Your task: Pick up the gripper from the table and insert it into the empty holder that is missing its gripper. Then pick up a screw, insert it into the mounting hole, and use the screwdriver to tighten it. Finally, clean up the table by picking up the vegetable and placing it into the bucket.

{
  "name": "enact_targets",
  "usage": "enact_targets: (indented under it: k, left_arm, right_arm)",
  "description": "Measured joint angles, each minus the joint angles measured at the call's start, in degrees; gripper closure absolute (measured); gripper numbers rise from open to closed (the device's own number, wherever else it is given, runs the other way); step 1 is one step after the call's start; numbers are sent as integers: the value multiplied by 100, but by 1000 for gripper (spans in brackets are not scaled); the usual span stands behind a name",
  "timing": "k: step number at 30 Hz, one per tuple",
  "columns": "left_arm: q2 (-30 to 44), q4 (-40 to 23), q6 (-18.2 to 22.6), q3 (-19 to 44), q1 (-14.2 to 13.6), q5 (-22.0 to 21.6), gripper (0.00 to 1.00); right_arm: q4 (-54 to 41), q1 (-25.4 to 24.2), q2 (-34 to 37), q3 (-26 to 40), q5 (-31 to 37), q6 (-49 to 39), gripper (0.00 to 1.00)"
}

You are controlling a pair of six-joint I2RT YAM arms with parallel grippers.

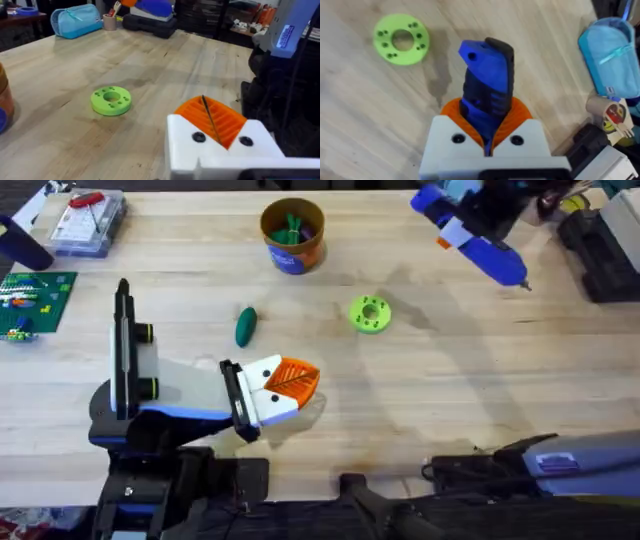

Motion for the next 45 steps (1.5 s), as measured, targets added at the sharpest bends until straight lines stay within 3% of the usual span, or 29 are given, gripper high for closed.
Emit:
enact_targets:
  k: [10, 28, 31, 34, 35, 36, 39, 41, 42, 45]
  left_arm:
    - [0, 52, -6, 0, 0, -378, 997]
    - [0, 142, -7, 0, 0, -1065, 997]
    - [0, 153, -8, 0, 0, -1126, 997]
    - [0, 155, -8, 0, 0, -1142, 997]
    - [0, 157, 2, 0, 0, -1148, 966]
    - [0, 157, 4, 0, 0, -1163, 878]
    - [0, 157, -9, 0, 0, -1169, 403]
    - [0, 157, -21, 0, 0, -1169, 102]
    - [0, 157, -29, 0, 0, -1169, 40]
    - [0, 176, -36, 0, 0, -1187, 15]
  right_arm:
    - [312, -761, 1405, -162, 198, -176, 976]
    - [1198, -1669, 2877, -247, 138, -193, 976]
    - [1230, -1671, 2934, -245, 148, -198, 936]
    - [1222, -1671, 2929, -245, 155, -197, 777]
    - [1226, -1671, 2918, -245, 155, -188, 704]
    - [1252, -1673, 2911, -243, 160, -217, 563]
    - [1385, -1713, 2901, -208, 275, -230, 100]
    - [1359, -1738, 2862, -197, 269, -229, 15]
    - [1314, -1735, 2853, -198, 255, -217, 9]
    - [1283, -1718, 2787, -218, 220, -115, 7]
